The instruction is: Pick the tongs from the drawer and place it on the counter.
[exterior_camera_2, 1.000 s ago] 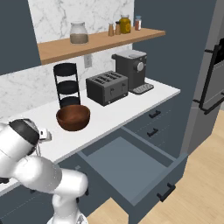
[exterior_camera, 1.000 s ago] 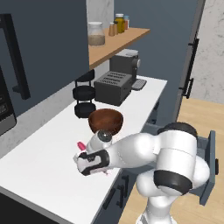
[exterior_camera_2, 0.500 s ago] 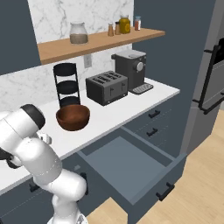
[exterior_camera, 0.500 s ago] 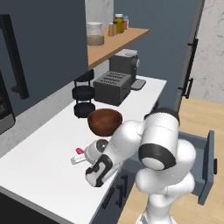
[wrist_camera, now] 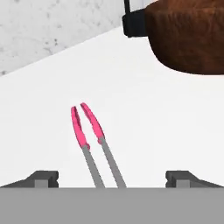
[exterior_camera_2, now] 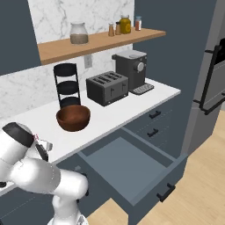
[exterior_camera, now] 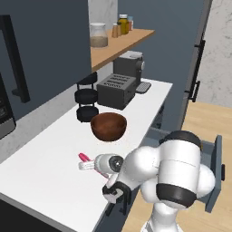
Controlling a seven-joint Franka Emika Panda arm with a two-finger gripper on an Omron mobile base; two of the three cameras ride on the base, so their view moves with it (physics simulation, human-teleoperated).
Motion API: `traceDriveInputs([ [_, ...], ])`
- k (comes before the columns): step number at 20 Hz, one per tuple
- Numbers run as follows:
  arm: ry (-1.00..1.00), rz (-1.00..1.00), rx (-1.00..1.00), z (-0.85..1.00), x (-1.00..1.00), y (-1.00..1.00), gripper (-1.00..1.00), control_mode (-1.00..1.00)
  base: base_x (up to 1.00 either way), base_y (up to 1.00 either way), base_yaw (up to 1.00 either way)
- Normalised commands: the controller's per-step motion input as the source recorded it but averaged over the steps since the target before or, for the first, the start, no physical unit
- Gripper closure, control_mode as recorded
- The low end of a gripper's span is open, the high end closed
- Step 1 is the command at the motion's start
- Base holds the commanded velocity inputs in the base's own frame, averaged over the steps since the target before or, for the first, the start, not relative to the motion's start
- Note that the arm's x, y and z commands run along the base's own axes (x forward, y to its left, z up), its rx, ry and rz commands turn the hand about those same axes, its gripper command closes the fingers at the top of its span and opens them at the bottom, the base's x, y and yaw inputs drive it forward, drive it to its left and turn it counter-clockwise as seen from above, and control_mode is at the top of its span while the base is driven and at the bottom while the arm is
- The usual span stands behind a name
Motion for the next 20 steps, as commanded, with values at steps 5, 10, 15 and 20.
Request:
traceDriveInputs([
  [5, -0.05, -0.09, 0.0, 1.0, -0.01, -0.21, -1.0, -1.0, 0.0, 0.0, 0.0],
  [10, -0.11, -0.09, 0.0, 1.0, 0.0, -0.02, -1.0, -1.0, 0.0, 0.0, 0.0],
  [15, 0.15, -0.25, 0.0, 1.0, -0.06, -0.56, -1.0, -1.0, 0.0, 0.0, 0.0],
  [20, 0.47, -0.23, -0.02, 0.92, -0.04, -1.0, -1.0, -1.0, 0.0, 0.0, 0.0],
])
